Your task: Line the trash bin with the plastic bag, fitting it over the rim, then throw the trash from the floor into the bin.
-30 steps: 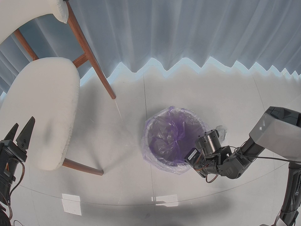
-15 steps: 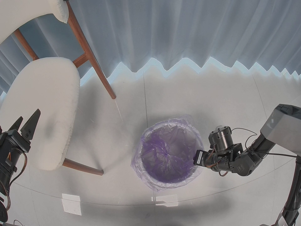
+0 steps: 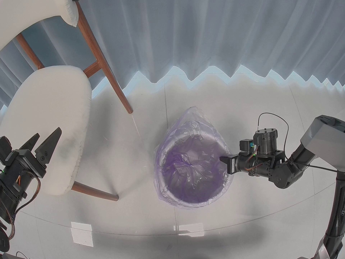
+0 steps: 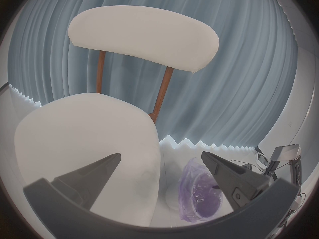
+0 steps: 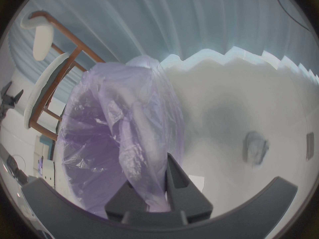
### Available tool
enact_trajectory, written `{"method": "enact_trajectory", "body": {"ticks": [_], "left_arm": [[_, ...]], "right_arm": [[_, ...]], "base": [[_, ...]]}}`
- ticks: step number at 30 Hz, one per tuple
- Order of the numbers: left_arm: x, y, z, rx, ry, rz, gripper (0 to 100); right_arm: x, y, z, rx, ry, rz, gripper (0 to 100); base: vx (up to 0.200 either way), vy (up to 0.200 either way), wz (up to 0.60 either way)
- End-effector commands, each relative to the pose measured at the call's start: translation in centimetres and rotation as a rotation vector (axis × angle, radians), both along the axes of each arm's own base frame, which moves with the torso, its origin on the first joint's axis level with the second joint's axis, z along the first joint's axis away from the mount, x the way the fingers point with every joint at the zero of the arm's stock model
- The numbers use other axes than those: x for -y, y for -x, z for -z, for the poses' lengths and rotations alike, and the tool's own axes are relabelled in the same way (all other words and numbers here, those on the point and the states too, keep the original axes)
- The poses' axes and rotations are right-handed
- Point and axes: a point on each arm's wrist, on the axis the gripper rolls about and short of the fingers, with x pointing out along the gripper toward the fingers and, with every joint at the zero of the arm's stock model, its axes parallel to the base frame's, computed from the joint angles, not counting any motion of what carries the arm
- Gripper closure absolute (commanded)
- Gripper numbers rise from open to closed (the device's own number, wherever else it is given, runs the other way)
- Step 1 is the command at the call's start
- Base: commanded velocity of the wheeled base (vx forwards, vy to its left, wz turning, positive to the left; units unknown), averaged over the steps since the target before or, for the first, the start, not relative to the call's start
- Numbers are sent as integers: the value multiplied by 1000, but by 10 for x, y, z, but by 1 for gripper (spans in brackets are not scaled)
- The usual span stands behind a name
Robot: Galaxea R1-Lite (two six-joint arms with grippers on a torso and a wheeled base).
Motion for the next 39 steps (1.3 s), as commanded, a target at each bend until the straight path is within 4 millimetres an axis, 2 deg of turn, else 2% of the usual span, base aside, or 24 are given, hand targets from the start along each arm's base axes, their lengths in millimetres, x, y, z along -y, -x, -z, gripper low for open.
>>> {"method": "enact_trajectory", "body": {"ticks": [1, 9, 10, 13, 15, 21, 26, 27, 33, 34, 35, 38, 39], "left_arm": [[2, -2, 3, -17, -4, 9, 0], [1, -2, 3, -17, -4, 7, 0], [1, -1, 4, -19, -5, 9, 0], [2, 1, 6, -25, -3, 18, 0], [6, 4, 10, -42, -5, 51, 0], [16, 2, 13, -73, 9, 120, 0], [36, -7, 14, -118, 35, 225, 0], [45, -9, 22, -184, 38, 265, 0], [69, -18, 53, -417, -51, 346, 0], [69, -18, 53, -417, -51, 346, 0], [82, -26, 54, -444, -33, 386, 0], [104, -32, 57, -517, 50, 453, 0], [109, -33, 64, -564, 50, 457, 0]], "right_arm": [[3, -24, 15, 27, 22, -13, 100], [-2, -39, 18, 55, 24, -18, 100], [-1, -40, 17, 62, 25, -16, 0], [-2, -40, 10, 88, 14, -18, 0], [-1, -39, -4, 113, 5, -15, 0], [7, -32, -26, 147, -30, -25, 0], [18, -26, -49, 172, -78, 15, 0], [26, -23, -63, 188, -110, 42, 0], [64, -5, -104, 235, -187, 201, 0], [64, -5, -104, 235, -187, 201, 0], [76, 6, -113, 239, -207, 250, 0], [90, 26, -120, 225, -239, 300, 0], [96, 32, -120, 220, -241, 319, 0]], "base": [[0, 0, 0], [0, 0, 0], [0, 0, 0], [0, 0, 0], [0, 0, 0], [0, 0, 0], [0, 0, 0], [0, 0, 0], [0, 0, 0], [0, 0, 0], [0, 0, 0], [0, 0, 0], [0, 0, 0]]}}
